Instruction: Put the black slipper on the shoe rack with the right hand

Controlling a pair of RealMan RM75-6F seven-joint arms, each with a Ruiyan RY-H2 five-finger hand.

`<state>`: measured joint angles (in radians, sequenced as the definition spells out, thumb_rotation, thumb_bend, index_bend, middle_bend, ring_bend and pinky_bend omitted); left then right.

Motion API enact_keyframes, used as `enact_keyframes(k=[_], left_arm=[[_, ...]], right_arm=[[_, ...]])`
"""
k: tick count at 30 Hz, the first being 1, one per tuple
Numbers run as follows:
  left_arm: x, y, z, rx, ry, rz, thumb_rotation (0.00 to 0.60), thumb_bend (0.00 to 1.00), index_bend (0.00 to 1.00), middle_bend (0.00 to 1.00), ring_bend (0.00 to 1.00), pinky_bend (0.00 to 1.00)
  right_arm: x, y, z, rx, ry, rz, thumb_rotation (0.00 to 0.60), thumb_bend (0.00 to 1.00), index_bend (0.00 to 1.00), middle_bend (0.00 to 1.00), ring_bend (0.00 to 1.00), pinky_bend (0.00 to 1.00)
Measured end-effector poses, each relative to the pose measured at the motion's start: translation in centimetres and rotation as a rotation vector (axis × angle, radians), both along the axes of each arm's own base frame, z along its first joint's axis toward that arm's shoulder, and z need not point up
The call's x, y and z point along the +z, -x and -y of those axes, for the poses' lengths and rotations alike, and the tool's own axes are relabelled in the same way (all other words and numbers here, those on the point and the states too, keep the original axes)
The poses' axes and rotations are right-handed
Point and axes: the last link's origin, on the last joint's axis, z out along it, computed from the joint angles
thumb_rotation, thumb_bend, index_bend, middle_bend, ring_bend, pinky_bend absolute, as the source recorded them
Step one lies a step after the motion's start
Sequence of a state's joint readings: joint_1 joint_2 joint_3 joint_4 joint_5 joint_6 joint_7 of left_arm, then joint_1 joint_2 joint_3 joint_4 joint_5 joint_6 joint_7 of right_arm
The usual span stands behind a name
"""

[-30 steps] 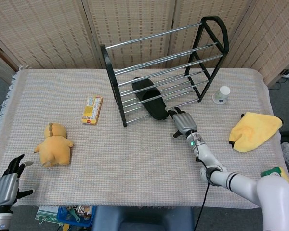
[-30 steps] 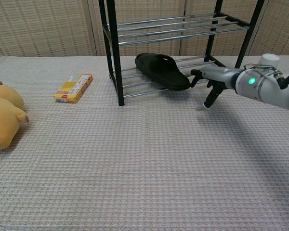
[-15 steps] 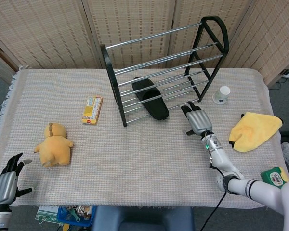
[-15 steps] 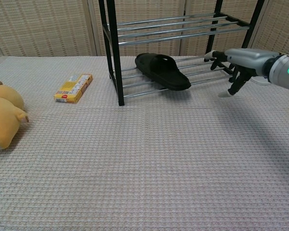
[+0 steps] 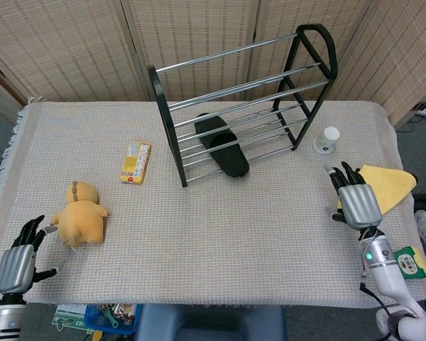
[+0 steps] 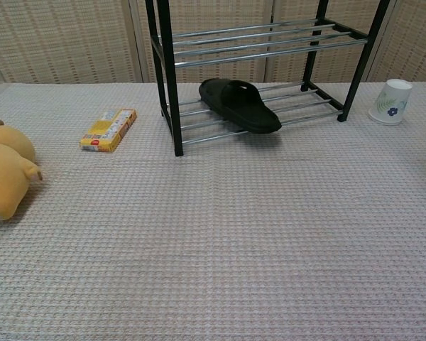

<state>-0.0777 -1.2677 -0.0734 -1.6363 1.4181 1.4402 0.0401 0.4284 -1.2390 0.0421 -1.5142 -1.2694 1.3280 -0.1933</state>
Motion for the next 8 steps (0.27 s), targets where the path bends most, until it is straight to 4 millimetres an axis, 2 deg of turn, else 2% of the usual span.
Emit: enact_keyframes(k=[8], left_arm=[[-0.2, -1.2, -0.4, -0.032, 0.005, -0.002, 0.6, 0.23, 0.27, 0.08, 0.04, 0.24]], right_arm=[[3.0, 3.3, -7.1, -0.052, 0.105, 0.023, 0.6, 0.23, 0.0, 0.14, 0.06, 0.17]])
